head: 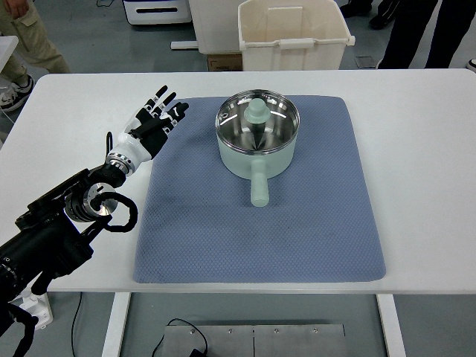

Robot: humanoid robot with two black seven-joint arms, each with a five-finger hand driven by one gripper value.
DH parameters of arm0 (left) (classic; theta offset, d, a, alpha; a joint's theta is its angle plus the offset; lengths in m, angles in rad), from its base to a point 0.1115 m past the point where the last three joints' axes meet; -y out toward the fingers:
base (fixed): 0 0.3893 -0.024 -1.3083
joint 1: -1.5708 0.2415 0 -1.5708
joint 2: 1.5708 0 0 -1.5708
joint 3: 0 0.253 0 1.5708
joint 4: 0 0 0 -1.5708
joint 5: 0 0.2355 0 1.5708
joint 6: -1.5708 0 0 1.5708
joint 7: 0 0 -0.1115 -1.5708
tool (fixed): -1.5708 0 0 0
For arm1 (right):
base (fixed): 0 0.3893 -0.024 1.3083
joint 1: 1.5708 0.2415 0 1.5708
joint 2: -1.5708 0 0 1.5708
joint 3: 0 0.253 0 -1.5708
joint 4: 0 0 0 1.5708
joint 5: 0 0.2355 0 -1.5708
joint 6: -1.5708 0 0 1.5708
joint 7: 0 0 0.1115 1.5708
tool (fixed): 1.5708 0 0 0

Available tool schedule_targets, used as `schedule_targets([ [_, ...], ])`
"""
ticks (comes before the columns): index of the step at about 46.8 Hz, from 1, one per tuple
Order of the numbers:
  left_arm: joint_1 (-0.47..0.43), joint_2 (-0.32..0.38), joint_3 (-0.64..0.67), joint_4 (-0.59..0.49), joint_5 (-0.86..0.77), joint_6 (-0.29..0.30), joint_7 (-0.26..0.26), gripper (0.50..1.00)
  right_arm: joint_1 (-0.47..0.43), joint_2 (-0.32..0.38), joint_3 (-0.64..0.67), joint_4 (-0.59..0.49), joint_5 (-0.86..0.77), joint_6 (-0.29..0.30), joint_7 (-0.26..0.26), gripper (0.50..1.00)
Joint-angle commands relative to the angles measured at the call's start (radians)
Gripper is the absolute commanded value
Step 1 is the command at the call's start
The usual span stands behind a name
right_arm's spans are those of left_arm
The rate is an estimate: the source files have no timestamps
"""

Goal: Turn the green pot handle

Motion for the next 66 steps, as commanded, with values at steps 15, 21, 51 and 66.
schedule_targets([
  [15,-0.002,0.000,-0.001,0.000,0.003,0.000,-0.001,1.000,0.000,0.000,0.000,0.000,0.000,0.000,0.000,1.000],
  [21,-0.003,0.000,-0.001,0.000,-0.002,-0.001,-0.001,1.000,0.000,0.000,0.000,0.000,0.000,0.000,0.000,1.000],
  [51,-0.008,-0.014,-0.014,-0.001,-0.009,-0.020,-0.001,1.000,0.000,0.000,0.000,0.000,0.000,0.000,0.000,1.000],
  [66,-0.003,-0.009,-0.027,-0.006,-0.008,-0.021,-0.001,1.000,0.000,0.000,0.000,0.000,0.000,0.000,0.000,1.000],
])
